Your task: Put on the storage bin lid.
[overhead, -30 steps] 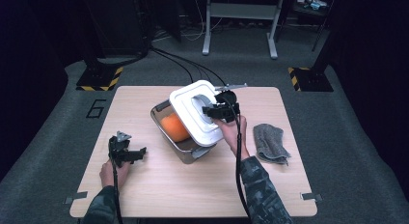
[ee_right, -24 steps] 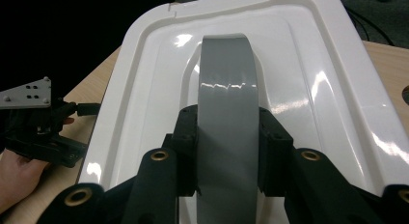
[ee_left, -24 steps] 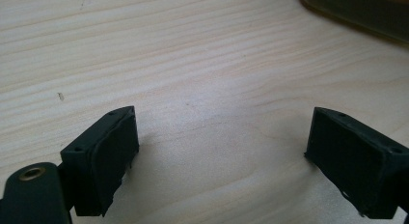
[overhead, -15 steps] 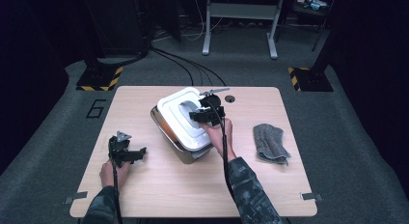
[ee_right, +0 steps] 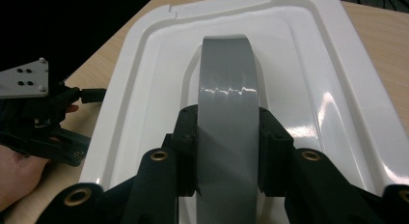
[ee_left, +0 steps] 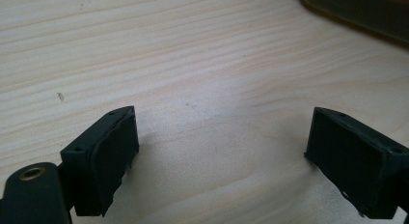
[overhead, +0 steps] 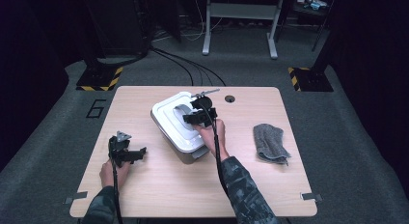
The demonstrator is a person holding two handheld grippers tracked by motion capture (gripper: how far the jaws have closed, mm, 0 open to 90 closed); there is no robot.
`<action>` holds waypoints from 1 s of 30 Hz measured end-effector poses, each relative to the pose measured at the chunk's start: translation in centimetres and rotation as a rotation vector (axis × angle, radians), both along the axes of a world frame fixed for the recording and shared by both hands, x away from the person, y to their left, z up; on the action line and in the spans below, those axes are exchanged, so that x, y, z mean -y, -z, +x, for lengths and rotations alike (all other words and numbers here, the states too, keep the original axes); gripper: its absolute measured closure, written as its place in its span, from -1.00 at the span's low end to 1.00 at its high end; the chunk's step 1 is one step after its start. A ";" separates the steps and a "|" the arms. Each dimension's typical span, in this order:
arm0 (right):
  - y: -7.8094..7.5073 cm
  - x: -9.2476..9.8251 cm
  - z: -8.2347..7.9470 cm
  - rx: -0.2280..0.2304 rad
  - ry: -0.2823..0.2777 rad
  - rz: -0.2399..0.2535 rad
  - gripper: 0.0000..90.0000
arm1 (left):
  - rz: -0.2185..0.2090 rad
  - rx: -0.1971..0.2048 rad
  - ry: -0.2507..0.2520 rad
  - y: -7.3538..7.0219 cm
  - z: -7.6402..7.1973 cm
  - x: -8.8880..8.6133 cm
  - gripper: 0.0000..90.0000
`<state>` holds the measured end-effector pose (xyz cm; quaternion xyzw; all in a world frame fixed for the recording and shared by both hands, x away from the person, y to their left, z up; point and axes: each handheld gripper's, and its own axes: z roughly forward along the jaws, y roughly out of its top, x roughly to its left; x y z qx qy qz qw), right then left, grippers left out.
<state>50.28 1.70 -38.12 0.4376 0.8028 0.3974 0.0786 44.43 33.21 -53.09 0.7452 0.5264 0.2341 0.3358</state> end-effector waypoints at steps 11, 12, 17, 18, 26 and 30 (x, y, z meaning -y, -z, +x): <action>0.7 -0.9 -0.2 -0.011 -0.009 -0.008 0.47 | 0.002 -0.001 0.000 0.0 0.0 0.0 -0.76; 0.8 -0.9 -0.2 0.003 -0.012 -0.018 0.47 | 0.002 -0.001 0.000 0.0 0.0 0.0 -0.76; 0.6 -0.8 -0.2 0.008 -0.008 -0.025 0.23 | 0.000 0.002 0.001 0.0 0.0 0.0 -0.76; 0.5 -0.6 -0.3 0.004 -0.009 -0.014 0.14 | -0.001 0.002 0.001 0.0 0.0 0.0 -0.76; -0.5 1.2 -0.6 0.056 0.012 -0.008 -0.50 | 0.000 0.002 0.001 0.0 0.0 0.0 -0.76; -1.2 2.2 -1.2 0.092 0.015 -0.001 -0.66 | 0.000 0.001 0.001 0.0 0.0 0.0 -0.76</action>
